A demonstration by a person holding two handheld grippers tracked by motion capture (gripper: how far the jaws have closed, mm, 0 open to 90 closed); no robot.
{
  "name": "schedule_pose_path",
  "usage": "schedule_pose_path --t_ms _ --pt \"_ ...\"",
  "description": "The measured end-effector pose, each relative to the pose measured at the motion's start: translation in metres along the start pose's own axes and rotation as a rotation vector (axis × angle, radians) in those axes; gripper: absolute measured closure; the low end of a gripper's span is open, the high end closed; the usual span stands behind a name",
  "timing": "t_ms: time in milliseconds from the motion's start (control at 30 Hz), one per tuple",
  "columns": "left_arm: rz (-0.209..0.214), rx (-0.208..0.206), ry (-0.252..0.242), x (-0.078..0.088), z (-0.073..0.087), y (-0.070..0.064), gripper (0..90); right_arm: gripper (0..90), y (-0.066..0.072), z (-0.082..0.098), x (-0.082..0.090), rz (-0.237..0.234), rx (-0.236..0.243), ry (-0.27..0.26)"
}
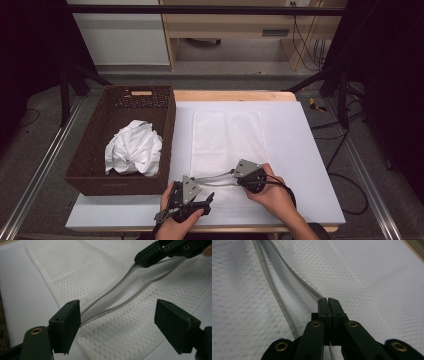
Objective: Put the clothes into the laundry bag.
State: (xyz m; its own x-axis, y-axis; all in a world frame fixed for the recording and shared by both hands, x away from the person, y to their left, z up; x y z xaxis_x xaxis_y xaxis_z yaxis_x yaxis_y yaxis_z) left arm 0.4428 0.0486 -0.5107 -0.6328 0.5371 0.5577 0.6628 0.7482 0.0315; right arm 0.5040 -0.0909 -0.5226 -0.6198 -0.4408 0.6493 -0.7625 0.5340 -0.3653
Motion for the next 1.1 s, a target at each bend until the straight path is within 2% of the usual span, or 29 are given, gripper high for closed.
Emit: schedule_pose_path --t_ms 533,767,1100 --pt "-0.008 -0.021 -0.004 -0.001 -0.003 -0.007 26.9 89.9 -0.009 -0.007 0.004 0.041 -0.002 -0.031" --pt "-0.023 -0.021 -0.013 0.005 -0.005 -0.004 27.7 90.0 -0.016 -0.014 0.011 0.066 -0.024 -0.064" --pt "-0.039 -0.016 -0.034 0.012 -0.01 -0.001 27.7 90.0 -0.023 -0.027 0.02 0.084 -0.027 -0.096"
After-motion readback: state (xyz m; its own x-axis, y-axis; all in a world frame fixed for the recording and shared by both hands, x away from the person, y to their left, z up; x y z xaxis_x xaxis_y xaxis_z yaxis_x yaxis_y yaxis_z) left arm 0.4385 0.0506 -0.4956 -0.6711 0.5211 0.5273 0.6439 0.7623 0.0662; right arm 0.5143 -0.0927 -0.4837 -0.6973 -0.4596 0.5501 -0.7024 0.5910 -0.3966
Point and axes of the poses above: each handheld gripper's, and its own axes: x roughly backward along the jaws, z roughly out of its underside, y roughly to its left, the point moved 9 cm from there along -x, roughly forward along the jaws, and after that the axes turned 4 degrees about z, right-handed, at the moved point
